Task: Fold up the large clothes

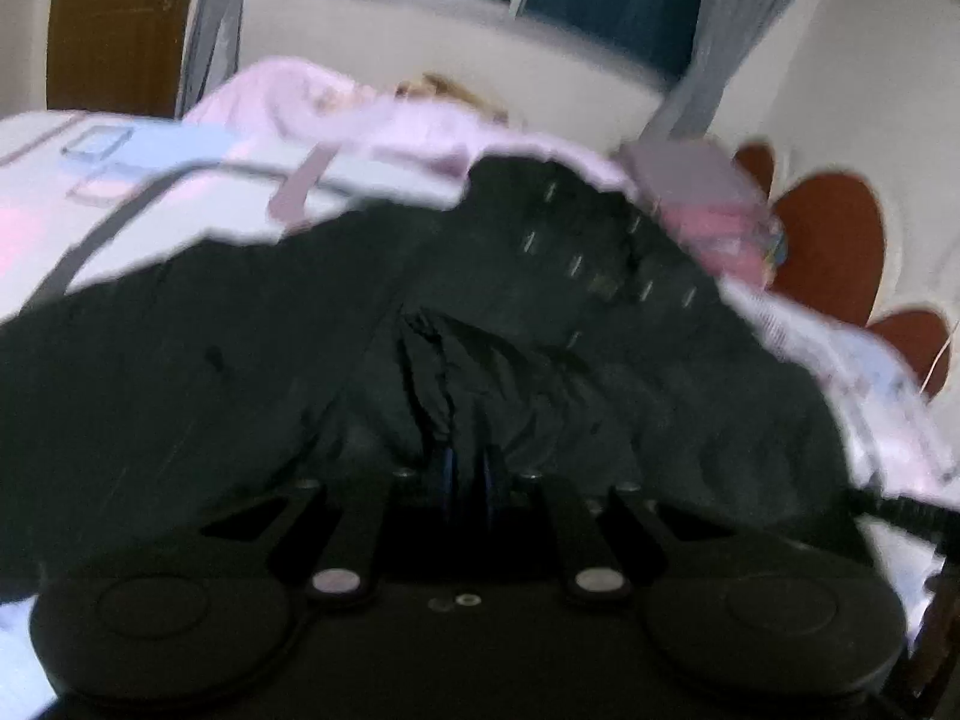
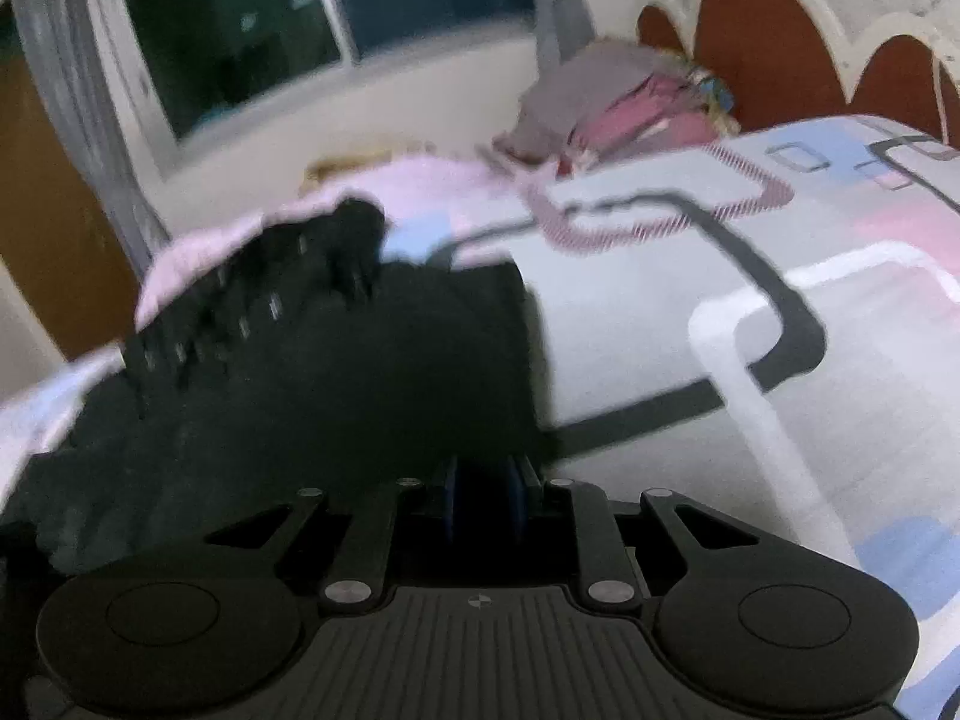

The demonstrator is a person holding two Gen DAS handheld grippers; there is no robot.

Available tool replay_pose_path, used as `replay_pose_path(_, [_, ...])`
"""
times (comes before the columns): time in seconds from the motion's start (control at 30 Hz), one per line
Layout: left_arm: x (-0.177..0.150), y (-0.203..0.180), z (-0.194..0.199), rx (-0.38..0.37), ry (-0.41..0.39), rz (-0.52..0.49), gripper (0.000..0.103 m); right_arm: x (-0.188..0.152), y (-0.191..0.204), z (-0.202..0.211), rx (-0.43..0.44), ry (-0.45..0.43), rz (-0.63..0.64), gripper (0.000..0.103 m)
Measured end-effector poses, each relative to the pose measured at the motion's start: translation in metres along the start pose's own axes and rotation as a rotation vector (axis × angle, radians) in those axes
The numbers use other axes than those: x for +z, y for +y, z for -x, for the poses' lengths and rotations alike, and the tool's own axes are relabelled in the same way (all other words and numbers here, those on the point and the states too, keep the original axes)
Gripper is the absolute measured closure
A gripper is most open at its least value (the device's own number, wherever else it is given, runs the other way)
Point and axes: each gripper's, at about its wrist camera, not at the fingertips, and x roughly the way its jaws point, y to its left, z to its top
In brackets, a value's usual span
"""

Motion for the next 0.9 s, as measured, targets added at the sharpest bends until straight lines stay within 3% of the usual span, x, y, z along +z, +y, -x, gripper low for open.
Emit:
replay_pose_path(0.1, [-0.005, -0.003, -0.005, 0.007, 0.010, -0.009, 0.092, -0.004, -0.001, -0.010, -0.006, 0.026, 0.028, 0.084])
replay_pose_path(0.17, [-0.004, -0.001, -0.001, 0.035, 0.011, 0.017, 0.076, 0.000, -0.004, -0.004, 0.007, 0.018, 0.022, 0.084])
replay_pose_path(0.27, [-0.003, -0.001, 0.029, 0.110, -0.075, 0.017, 0.066, 0.014, -0.006, 0.014, 0.038, -0.064, 0.019, 0.084])
replay_pose_path(0.3, [0.000, -0.009, 0.034, 0.130, -0.099, -0.009, 0.066, 0.020, -0.001, 0.015, 0.052, -0.075, 0.035, 0.084])
replay_pose_path(0.4, [0.015, -0.050, 0.022, 0.072, -0.117, -0.109, 0.065, 0.035, 0.030, -0.004, 0.126, -0.053, 0.083, 0.084])
replay_pose_path(0.5, [0.022, -0.090, -0.016, 0.023, -0.064, -0.187, 0.061, 0.032, 0.071, -0.036, 0.189, 0.009, 0.176, 0.084])
replay_pose_path(0.57, [0.017, -0.098, -0.044, 0.065, -0.004, -0.216, 0.061, 0.023, 0.084, -0.052, 0.192, 0.046, 0.240, 0.084])
replay_pose_path(0.63, [0.009, -0.080, -0.054, 0.117, 0.002, -0.211, 0.065, 0.017, 0.073, -0.058, 0.142, 0.033, 0.281, 0.085])
replay_pose_path(0.7, [0.004, -0.055, -0.050, 0.112, 0.013, -0.169, 0.071, 0.025, 0.034, -0.055, 0.060, 0.013, 0.179, 0.103])
replay_pose_path(0.77, [0.002, -0.042, -0.044, 0.094, 0.030, -0.172, 0.078, 0.033, 0.006, -0.053, 0.075, 0.011, 0.123, 0.103])
replay_pose_path(0.83, [0.007, -0.048, -0.042, 0.114, 0.043, -0.193, 0.078, 0.042, 0.003, -0.054, 0.090, 0.022, 0.135, 0.103])
replay_pose_path(0.9, [0.014, -0.058, -0.034, 0.138, 0.009, -0.194, 0.071, 0.053, 0.010, -0.046, 0.084, -0.033, 0.175, 0.103])
